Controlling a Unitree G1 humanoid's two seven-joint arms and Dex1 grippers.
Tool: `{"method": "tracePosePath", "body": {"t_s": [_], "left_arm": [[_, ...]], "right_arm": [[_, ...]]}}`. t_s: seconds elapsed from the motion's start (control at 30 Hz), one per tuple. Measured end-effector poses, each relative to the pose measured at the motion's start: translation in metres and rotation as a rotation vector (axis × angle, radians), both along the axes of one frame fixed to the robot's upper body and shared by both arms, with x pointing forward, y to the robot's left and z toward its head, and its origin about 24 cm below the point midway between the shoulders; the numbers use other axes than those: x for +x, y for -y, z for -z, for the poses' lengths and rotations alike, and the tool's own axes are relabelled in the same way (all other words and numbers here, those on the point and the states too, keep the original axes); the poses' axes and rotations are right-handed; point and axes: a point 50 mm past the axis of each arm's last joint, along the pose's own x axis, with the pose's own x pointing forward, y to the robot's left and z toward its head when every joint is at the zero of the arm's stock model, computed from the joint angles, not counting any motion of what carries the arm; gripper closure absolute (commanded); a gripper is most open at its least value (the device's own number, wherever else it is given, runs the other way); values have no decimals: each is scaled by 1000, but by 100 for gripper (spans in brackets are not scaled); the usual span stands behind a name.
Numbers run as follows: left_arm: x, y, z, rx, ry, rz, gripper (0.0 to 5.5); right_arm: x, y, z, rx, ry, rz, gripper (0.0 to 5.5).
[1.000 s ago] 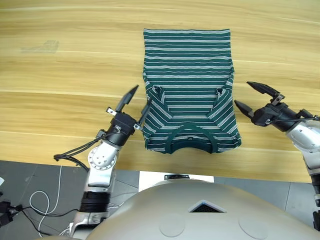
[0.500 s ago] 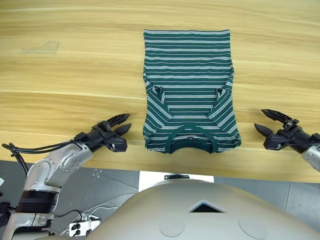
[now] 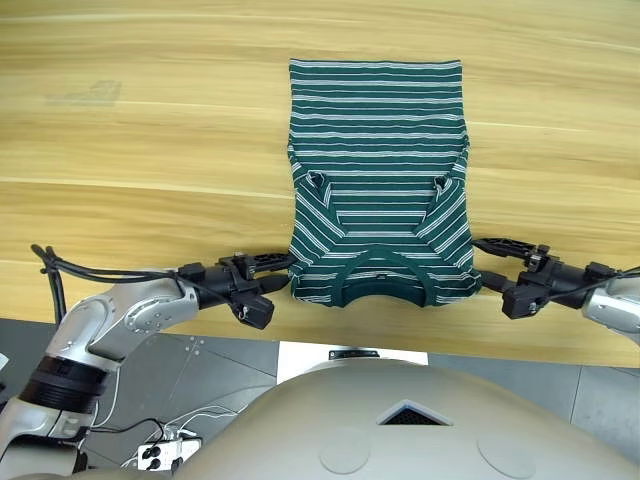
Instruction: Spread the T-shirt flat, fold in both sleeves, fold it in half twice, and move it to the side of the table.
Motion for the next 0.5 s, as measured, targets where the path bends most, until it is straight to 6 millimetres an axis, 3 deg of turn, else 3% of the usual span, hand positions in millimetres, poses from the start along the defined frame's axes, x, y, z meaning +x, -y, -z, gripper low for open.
{"method": "tracePosePath", "body": {"t_s": [0.4,0.5], "left_arm": [[11,12,4,-51,-36,60,331],[10,12,5,-58,-42,54,331]], "right_arm": [[4,-4,1,10,-15,-26,232],[2,3,-5,-39,-42,-49,232]]}}
